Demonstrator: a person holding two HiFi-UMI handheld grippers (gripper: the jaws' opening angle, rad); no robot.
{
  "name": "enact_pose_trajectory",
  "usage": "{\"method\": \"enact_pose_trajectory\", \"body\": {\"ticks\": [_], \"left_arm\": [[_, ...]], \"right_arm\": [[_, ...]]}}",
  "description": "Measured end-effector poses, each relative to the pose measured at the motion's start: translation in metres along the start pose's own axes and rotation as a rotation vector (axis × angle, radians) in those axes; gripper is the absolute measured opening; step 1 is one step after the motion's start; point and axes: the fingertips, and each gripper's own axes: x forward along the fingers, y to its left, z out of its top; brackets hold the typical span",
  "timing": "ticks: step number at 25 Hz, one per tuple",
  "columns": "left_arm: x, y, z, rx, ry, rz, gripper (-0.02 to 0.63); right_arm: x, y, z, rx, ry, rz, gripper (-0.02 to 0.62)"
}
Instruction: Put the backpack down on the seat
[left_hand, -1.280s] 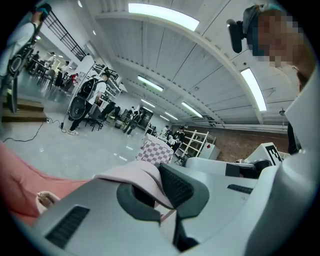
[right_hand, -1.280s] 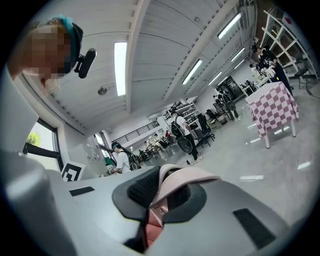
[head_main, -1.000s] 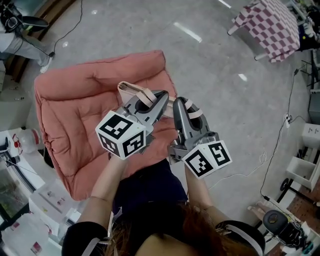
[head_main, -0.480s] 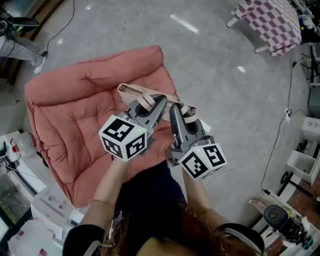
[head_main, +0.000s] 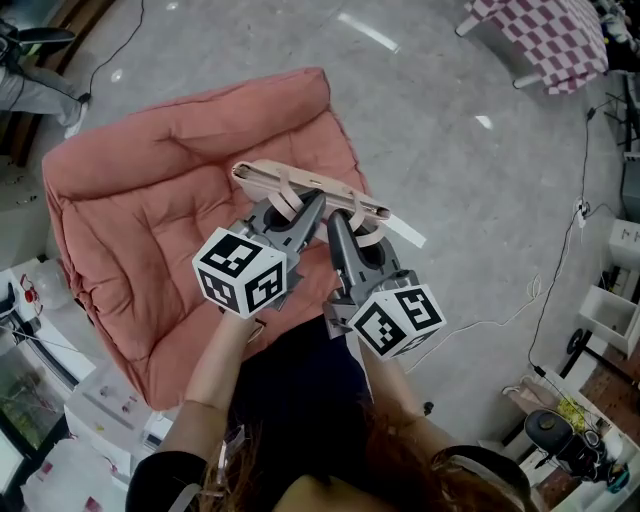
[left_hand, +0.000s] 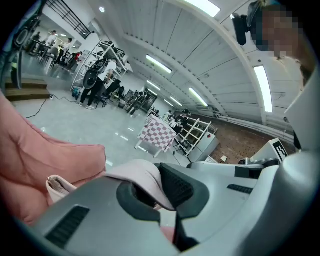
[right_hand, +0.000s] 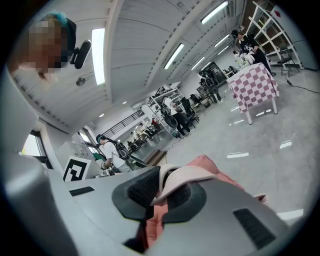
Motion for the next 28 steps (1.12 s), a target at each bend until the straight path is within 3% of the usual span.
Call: {"method": "enact_pose_trajectory", "body": {"ticks": [16,28], "left_arm": [[-0.075,0.008,-0.1,-0.071,0.088,0.013,0.018],[-0.119,0.001,-0.161,-0.131,0.095,0.011,0.018]], "right_arm": [[-0.033,0.038,-0.104,-0.021,0.059,-0.048,0.041],[-0.066,0.052,-0.167,-0.03,0.054,-0.119,0.041]]}}
